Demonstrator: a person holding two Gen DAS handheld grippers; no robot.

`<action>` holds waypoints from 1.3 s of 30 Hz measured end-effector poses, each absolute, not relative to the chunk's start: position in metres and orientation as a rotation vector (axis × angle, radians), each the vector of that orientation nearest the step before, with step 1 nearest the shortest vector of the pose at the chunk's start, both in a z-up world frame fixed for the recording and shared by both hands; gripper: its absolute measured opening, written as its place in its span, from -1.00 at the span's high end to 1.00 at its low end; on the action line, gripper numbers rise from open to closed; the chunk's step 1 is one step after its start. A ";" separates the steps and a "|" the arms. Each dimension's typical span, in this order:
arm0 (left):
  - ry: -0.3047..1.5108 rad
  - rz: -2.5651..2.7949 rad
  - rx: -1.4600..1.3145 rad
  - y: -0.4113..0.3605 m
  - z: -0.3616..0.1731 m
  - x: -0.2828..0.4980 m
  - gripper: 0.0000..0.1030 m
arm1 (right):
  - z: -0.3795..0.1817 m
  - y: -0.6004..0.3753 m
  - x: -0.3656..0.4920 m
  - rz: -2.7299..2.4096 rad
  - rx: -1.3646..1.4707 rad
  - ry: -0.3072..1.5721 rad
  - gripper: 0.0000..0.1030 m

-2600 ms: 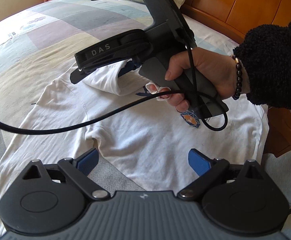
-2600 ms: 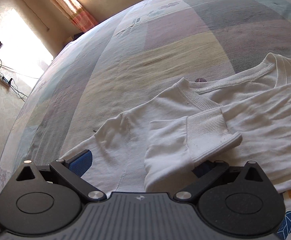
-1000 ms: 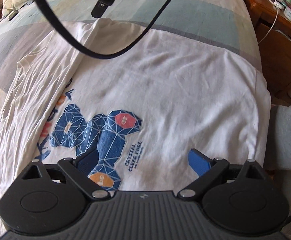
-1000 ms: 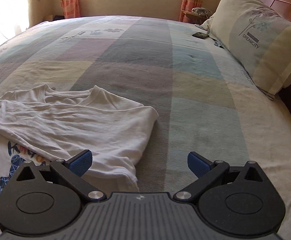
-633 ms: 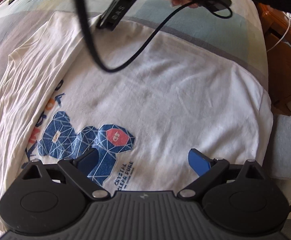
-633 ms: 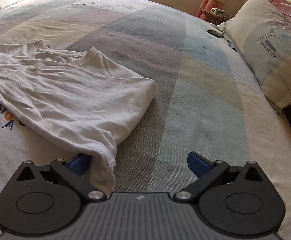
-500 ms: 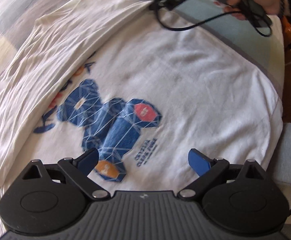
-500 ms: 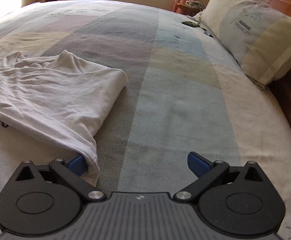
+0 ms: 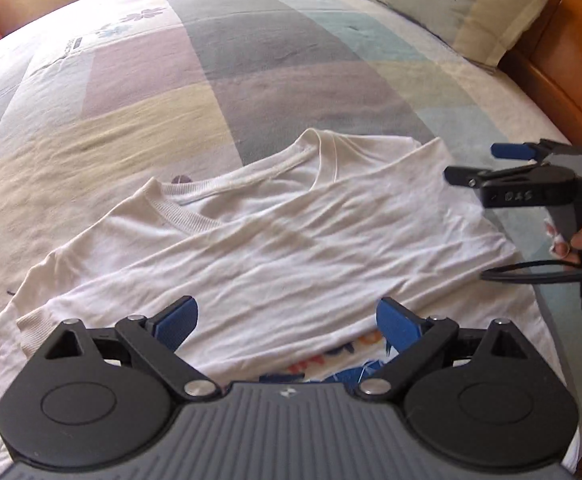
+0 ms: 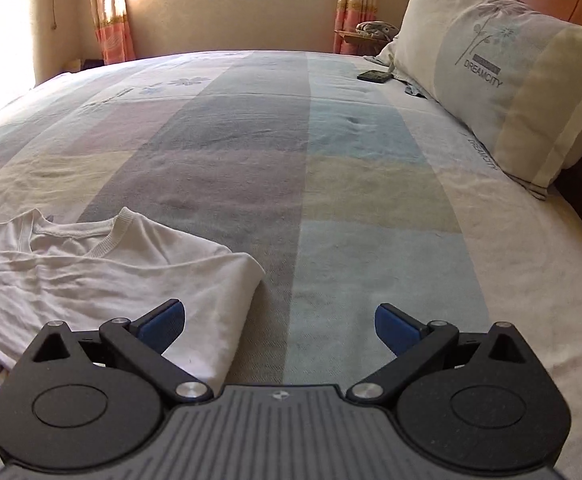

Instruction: Fold clothes

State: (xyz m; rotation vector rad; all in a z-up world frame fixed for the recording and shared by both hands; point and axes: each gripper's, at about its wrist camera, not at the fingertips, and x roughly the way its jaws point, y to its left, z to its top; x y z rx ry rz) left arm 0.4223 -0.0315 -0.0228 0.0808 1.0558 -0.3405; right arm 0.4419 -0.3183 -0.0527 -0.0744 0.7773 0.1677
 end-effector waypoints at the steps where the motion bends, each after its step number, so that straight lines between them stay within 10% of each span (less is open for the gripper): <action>1: 1.048 -0.346 0.070 -0.034 -0.023 0.425 -0.86 | -0.061 -0.311 0.453 0.169 -0.092 0.804 -1.00; 39: 1.017 -0.350 0.053 -0.023 -0.035 0.439 -0.86 | -0.056 -0.363 0.428 0.089 -0.280 0.957 -1.00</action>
